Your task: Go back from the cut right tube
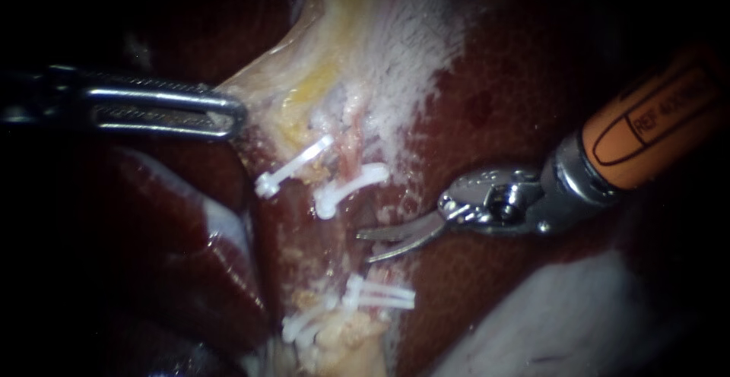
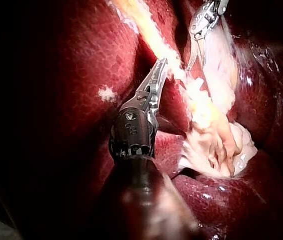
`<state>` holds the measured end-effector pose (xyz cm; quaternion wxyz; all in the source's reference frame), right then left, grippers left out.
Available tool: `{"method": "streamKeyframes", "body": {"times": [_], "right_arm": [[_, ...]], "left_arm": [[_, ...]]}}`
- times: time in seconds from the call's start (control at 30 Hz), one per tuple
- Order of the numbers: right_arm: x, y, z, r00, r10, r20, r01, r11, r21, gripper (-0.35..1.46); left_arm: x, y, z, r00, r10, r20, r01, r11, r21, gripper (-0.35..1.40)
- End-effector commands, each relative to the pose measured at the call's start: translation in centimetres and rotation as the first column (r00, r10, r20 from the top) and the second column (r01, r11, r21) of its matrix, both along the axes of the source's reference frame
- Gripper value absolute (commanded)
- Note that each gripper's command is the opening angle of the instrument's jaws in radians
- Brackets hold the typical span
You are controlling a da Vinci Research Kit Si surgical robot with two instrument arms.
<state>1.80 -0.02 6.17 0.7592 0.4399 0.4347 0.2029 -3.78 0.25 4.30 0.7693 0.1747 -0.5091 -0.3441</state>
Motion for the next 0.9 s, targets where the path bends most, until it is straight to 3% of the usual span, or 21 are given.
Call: {"method": "streamKeyframes", "body": {"times": [0.03, 0.17, 0.4, 0.63, 0.9], "right_arm": [[-0.05, 0.01, -0.01, 1.0000, 0.003, 0.000, -0.003, 1.000, 0.000, 0.54], [-0.23, 0.08, -0.06, 0.9999, 0.011, -0.002, -0.011, 0.999, -0.035, 0.57], [-0.47, 0.30, -0.23, 0.9997, 0.026, 0.003, -0.025, 0.988, -0.150, 0.84], [-0.58, 0.45, -0.45, 0.9994, 0.033, -0.008, -0.034, 0.960, -0.277, 1.04], [-0.63, 0.50, -0.65, 0.9984, 0.050, -0.028, -0.056, 0.926, -0.372, 1.21]], "left_arm": [[0.00, 0.00, 0.01, 1.0000, 0.000, 0.000, 0.000, 1.000, -0.001, -0.35], [0.01, 0.00, 0.04, 1.0000, 0.001, 0.000, -0.001, 1.000, -0.002, -0.35], [0.01, 0.00, 0.09, 1.0000, 0.001, 0.000, -0.001, 1.000, -0.003, -0.35], [0.03, 0.01, 0.14, 1.0000, 0.002, 0.000, -0.002, 1.000, -0.003, -0.35], [0.02, 0.01, 0.16, 1.0000, 0.001, -0.001, -0.001, 1.000, -0.004, -0.35]]}}
